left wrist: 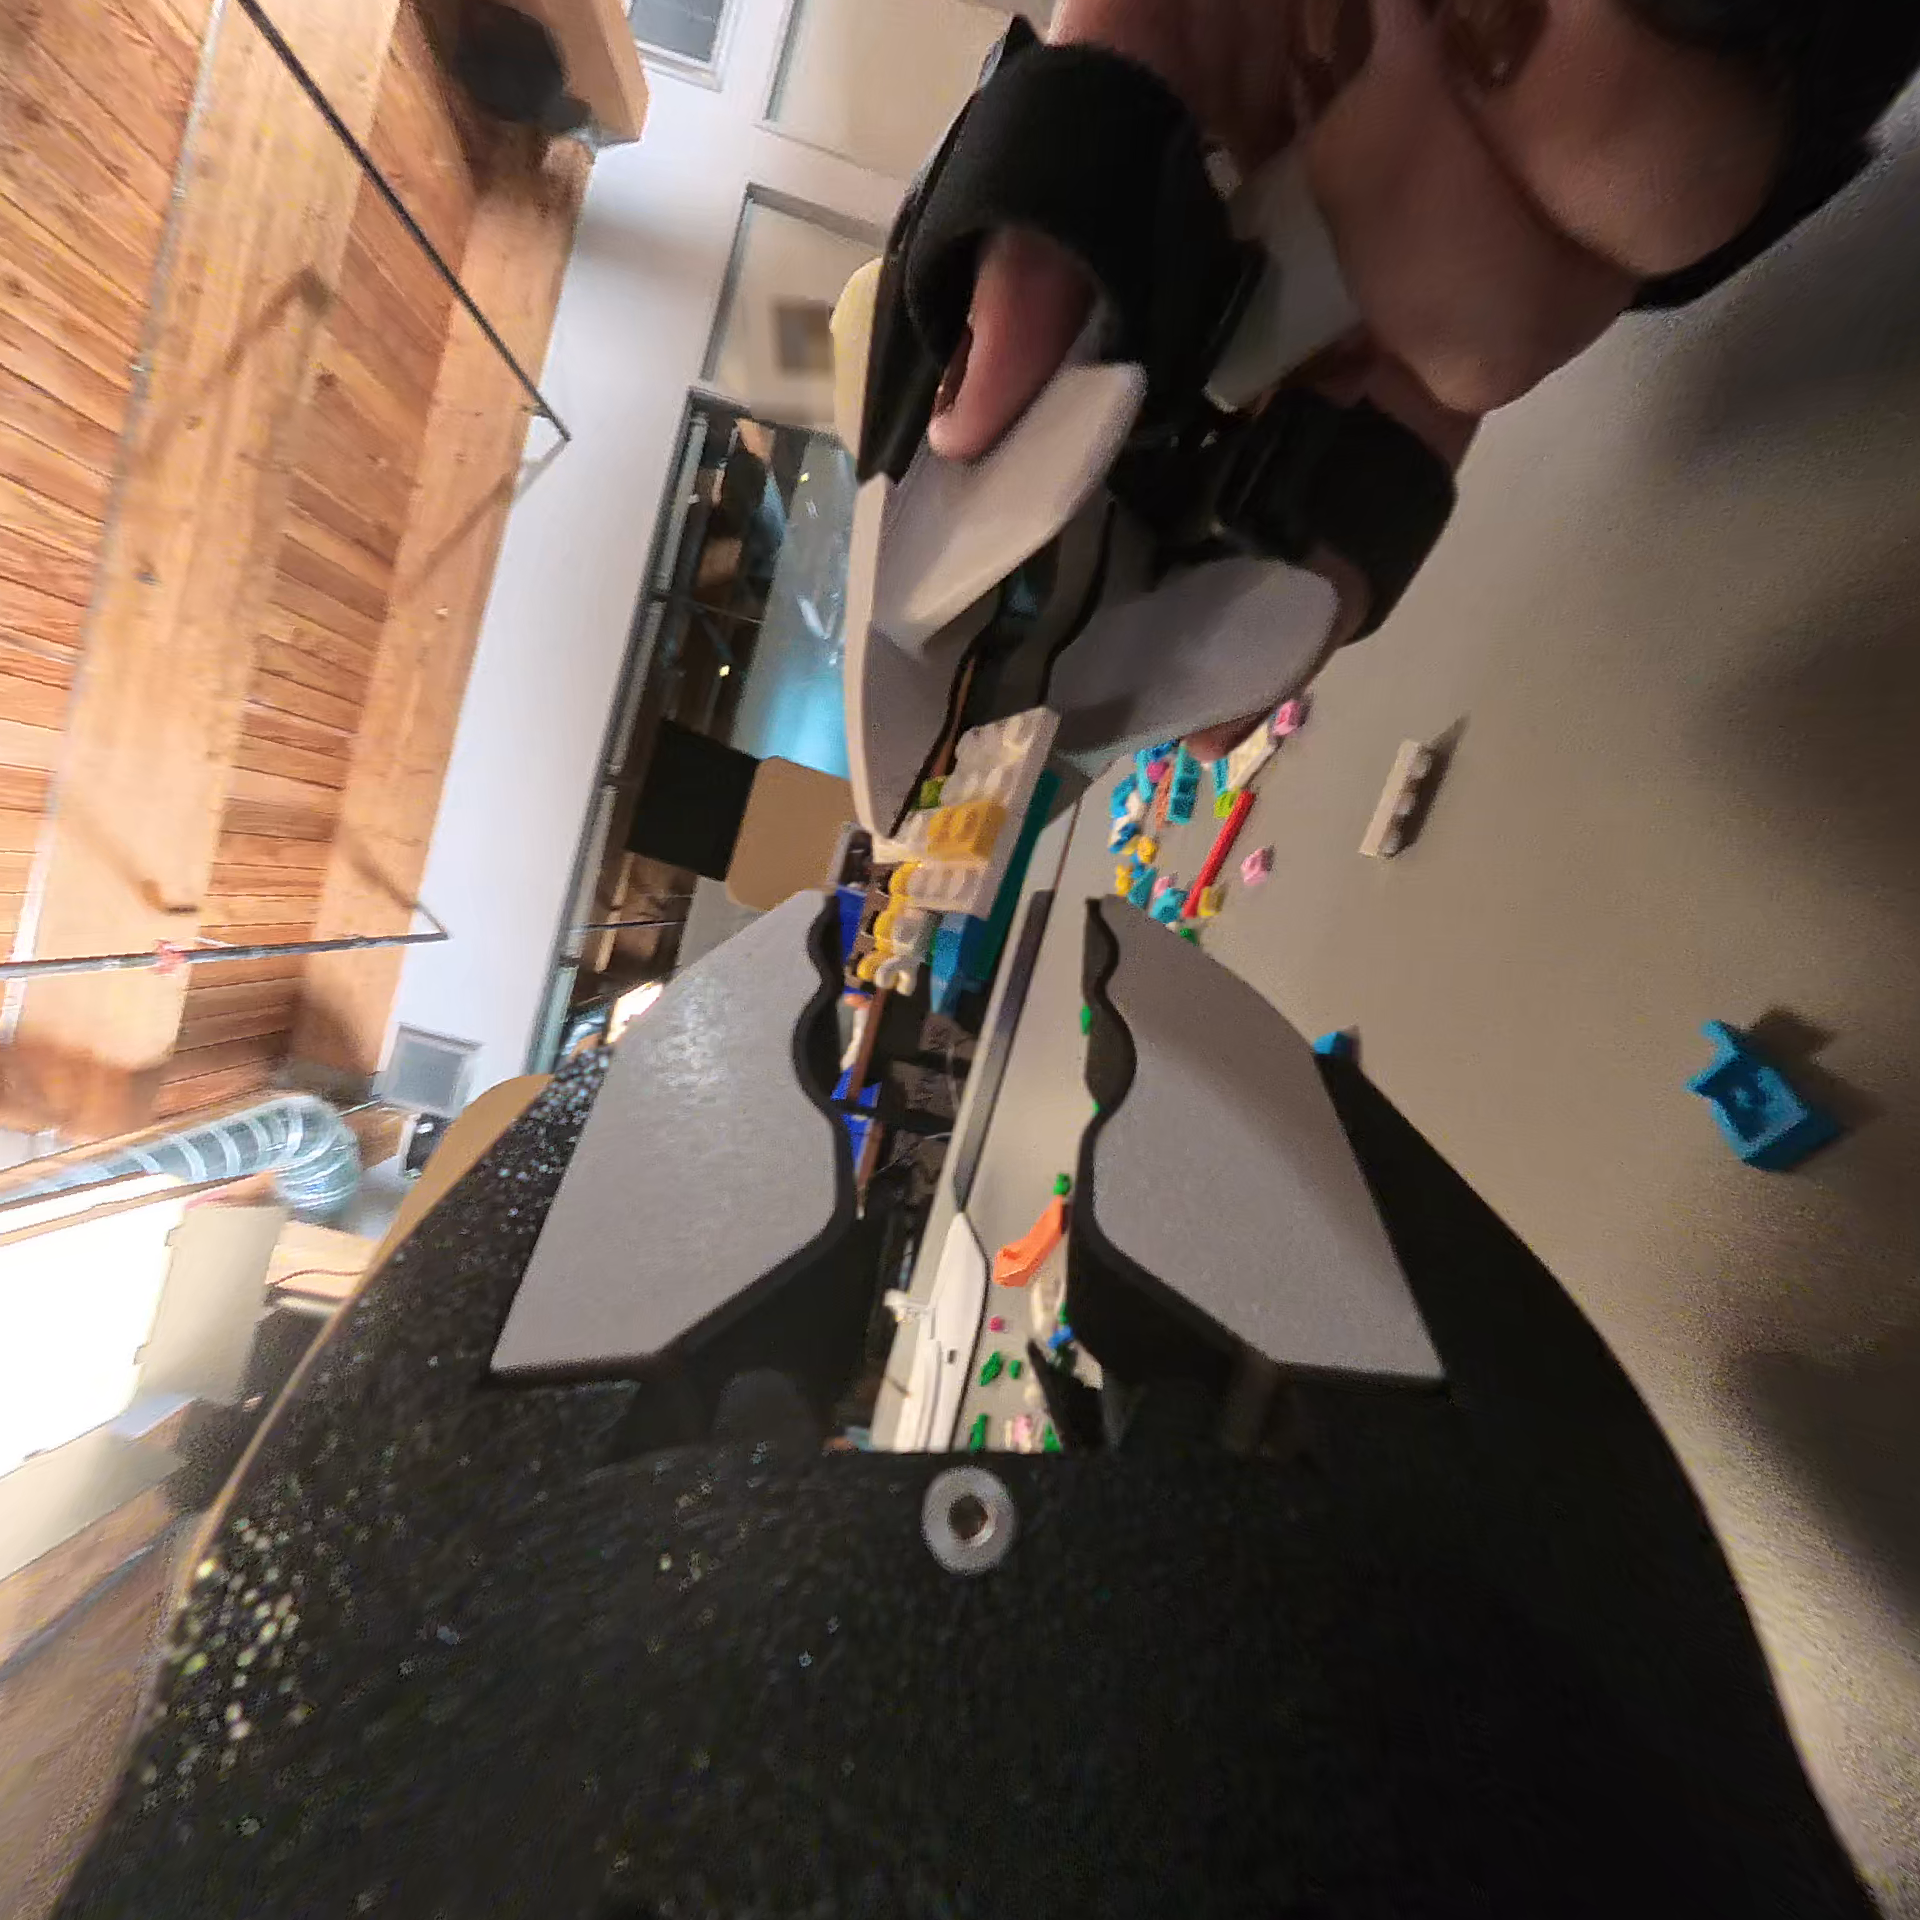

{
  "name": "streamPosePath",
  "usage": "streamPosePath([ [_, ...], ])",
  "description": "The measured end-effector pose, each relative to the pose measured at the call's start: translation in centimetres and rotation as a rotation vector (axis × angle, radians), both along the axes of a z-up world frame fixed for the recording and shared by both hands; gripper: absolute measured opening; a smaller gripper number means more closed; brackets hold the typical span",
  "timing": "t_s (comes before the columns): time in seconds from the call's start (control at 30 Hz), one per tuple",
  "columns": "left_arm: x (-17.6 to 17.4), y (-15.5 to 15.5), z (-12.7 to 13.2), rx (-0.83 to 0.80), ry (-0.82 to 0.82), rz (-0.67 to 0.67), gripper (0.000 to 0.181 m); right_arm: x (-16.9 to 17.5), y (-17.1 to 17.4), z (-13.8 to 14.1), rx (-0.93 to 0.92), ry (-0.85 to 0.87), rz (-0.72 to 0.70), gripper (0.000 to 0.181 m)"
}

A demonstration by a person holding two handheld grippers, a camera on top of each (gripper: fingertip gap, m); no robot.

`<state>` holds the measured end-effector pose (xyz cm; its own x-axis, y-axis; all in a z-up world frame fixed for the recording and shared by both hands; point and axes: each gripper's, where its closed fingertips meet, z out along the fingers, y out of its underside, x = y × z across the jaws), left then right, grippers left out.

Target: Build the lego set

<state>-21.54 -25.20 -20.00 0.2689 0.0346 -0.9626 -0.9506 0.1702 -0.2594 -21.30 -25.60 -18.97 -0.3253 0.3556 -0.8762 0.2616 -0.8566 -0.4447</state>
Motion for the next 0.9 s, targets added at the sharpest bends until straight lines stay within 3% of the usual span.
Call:
streamPosePath([
  [0.2, -0.1, 0.0, 0.2, 0.038, 0.043, 0.042, 0.011, -0.4, -0.2, -0.5, -0.002, -0.008, -0.002, 0.021],
  [0.4, -1.6, 0.2, 0.2, -0.06, -0.183, 0.025, 0.009, 0.6, 4.1, 0.8, 0.305, 0.038, -0.307, 0.034],
  [0.53, -2.4, 0.4, -0.2, -0.107, -0.244, 0.025, 0.009, 1.3, 3.8, 1.7, 0.711, 0.079, -0.373, 0.037],
  [0.77, -1.6, 0.6, -2.3, -0.225, -0.17, 0.007, 0.009, 1.0, 1.0, -2.1, 1.881, -0.042, -0.314, 0.041],
  [0.9, -0.8, 0.6, -3.6, -0.304, -0.142, -0.018, 0.009, 0.3, 0.2, -4.6, 2.119, -0.105, -0.219, 0.045],
])
